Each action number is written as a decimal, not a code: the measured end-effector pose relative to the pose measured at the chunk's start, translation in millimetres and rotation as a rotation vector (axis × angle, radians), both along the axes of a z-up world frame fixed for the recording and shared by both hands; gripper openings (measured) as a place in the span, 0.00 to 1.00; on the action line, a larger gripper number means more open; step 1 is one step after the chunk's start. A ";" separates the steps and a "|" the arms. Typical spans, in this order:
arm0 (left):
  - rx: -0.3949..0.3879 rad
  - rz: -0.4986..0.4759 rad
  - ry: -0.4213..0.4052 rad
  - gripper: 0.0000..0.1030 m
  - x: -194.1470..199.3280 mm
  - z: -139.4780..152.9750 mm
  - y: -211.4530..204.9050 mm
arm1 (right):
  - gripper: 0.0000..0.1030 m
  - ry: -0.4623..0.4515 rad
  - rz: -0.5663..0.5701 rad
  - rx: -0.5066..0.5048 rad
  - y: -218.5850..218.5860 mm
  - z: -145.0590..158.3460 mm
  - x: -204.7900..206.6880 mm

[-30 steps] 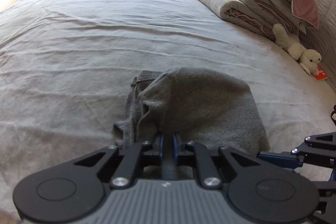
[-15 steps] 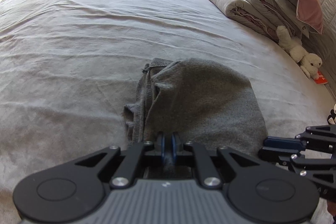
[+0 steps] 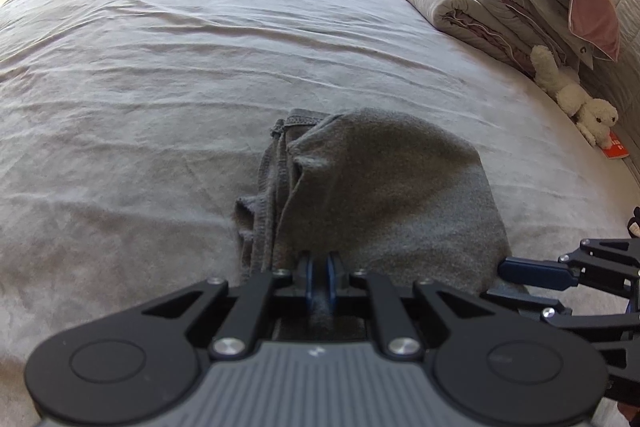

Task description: Fold clothes

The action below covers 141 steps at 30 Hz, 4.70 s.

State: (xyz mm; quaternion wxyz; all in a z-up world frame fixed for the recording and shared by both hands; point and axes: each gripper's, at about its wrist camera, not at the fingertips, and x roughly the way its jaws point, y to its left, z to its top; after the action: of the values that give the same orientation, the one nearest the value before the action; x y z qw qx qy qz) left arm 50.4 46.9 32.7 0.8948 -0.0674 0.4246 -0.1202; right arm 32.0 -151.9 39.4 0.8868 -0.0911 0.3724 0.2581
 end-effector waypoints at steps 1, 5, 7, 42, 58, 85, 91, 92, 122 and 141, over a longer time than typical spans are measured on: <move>0.002 0.000 -0.001 0.09 -0.1 0.0 -0.3 | 0.32 -0.001 0.001 0.000 0.0 0.0 -0.1; 0.007 0.001 -0.003 0.09 -1.0 -0.2 -1.6 | 0.32 -0.003 0.002 -0.001 0.7 -0.1 -0.7; -0.002 0.005 0.003 0.09 -0.8 0.3 -0.2 | 0.32 -0.003 0.002 0.000 0.7 0.4 -0.7; -0.232 0.086 0.120 0.49 -5.6 -4.4 35.2 | 0.71 0.420 -0.322 0.553 -78.1 -21.9 28.8; -0.272 0.010 0.124 0.12 -23.6 3.5 17.1 | 0.35 0.061 -0.148 0.217 -48.3 36.2 -4.2; -0.128 -0.039 0.122 0.14 -20.7 -5.8 3.1 | 0.51 0.199 -0.300 0.368 -95.8 4.3 26.4; -0.125 -0.042 0.127 0.15 -19.6 -5.9 3.5 | 0.12 0.057 -0.228 0.261 -67.5 9.6 23.1; -0.126 -0.043 0.128 0.15 -19.3 -6.0 3.8 | 0.12 0.054 -0.208 0.225 -61.2 7.3 22.5; -0.005 -0.088 -0.158 0.16 27.4 -1.0 -41.3 | 0.16 -0.050 -0.214 0.159 -54.5 5.8 40.9; -0.021 -0.088 -0.125 0.15 28.1 -2.3 -39.1 | 0.19 0.032 -0.156 0.152 -55.8 11.5 28.2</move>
State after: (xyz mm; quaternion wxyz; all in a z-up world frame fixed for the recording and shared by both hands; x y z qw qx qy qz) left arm 78.5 7.8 30.3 0.9126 -0.0501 0.3694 -0.1679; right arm 60.2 -207.6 50.9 0.9025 0.0096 0.3718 0.2171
